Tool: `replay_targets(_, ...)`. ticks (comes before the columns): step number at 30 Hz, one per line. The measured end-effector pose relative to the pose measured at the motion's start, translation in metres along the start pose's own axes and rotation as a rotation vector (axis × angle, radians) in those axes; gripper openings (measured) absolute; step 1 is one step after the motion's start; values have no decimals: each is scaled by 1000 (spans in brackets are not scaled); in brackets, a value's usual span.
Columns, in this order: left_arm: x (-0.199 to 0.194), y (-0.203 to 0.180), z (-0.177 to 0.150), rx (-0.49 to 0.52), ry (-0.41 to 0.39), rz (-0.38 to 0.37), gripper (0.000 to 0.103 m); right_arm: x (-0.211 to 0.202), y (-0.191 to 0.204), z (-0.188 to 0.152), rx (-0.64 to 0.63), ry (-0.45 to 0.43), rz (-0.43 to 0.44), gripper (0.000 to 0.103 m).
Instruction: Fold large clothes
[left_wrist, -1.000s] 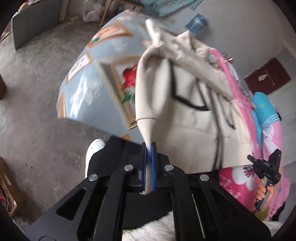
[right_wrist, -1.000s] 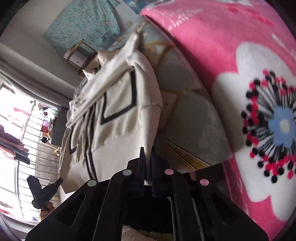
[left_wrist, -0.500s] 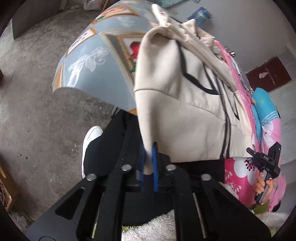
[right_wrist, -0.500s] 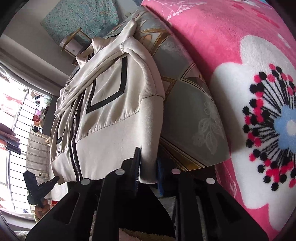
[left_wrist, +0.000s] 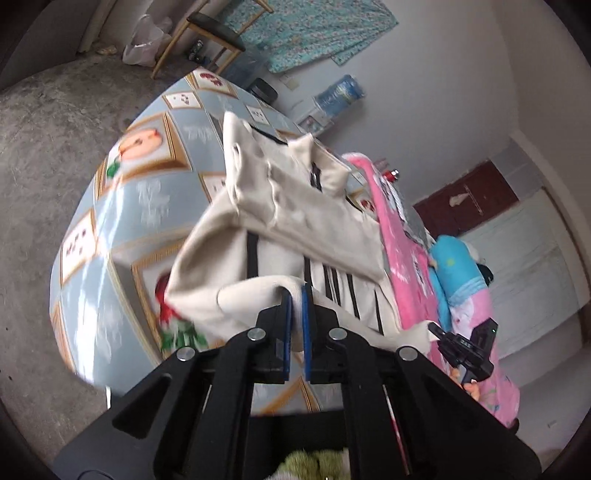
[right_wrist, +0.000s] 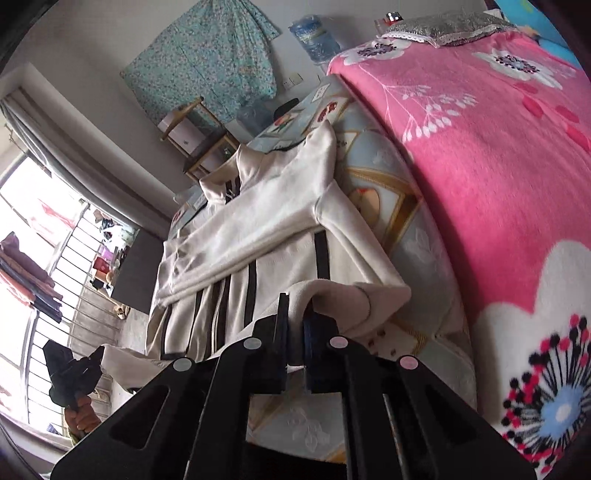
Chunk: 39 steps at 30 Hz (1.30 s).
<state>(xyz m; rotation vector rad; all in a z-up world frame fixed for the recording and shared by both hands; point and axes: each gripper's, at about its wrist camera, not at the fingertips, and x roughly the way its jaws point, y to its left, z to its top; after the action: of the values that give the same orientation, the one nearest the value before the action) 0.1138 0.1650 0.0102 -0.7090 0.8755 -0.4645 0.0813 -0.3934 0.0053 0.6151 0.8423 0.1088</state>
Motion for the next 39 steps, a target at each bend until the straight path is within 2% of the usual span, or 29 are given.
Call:
replay_targets(3,26,9,26,-25,-5,47,5,28,-2,24,31,-9,5,7)
replay_targets(6,55,25,41,-49,10,127,8,65,-14,39,76,12,2,7)
replay_targets(9,72,42,46,-102,34,139,9,95,-34,46,157,58,27,11)
replay_targets(12,76,52,48,-137,37,125,12,104,-53,47,238,67,71,14)
replay_targets(13,72,53,49,-137,23,133,17,102,-57,47,261,59,103,20)
replay_targets(14,65,54,50,-131,-7,155,23,99,-59,48,270,42,119,31)
replay_targets(15,57,55,51,-126,-32,168,24,92,-61,49,274,12,125,38)
replay_targets(16,49,57,53,-126,-55,174,24,82,-62,50,274,-27,104,53)
replay_targets(17,40,59,54,-131,-74,177,24,72,-64,50,272,-65,91,57)
replay_targets(20,18,59,48,-127,-98,195,24,50,-68,46,289,-93,133,57)
replay_targets(22,13,53,37,-100,-62,192,25,38,-66,36,290,-79,153,57)
replay_targets(24,13,45,18,-72,-13,173,31,30,-62,22,272,-47,137,57)
replay_targets(26,16,42,-1,-80,22,133,47,24,-59,1,259,-1,107,58)
replay_targets(29,28,47,-29,-152,76,73,56,22,-62,-31,283,63,76,58)
replay_targets(32,44,65,-42,-275,102,50,58,27,-69,-52,313,104,49,58)
replay_targets(34,48,72,-42,-329,67,11,59,31,-71,-58,330,94,67,58)
replay_targets(39,55,79,-32,-416,-14,5,59,48,-71,-50,348,49,71,58)
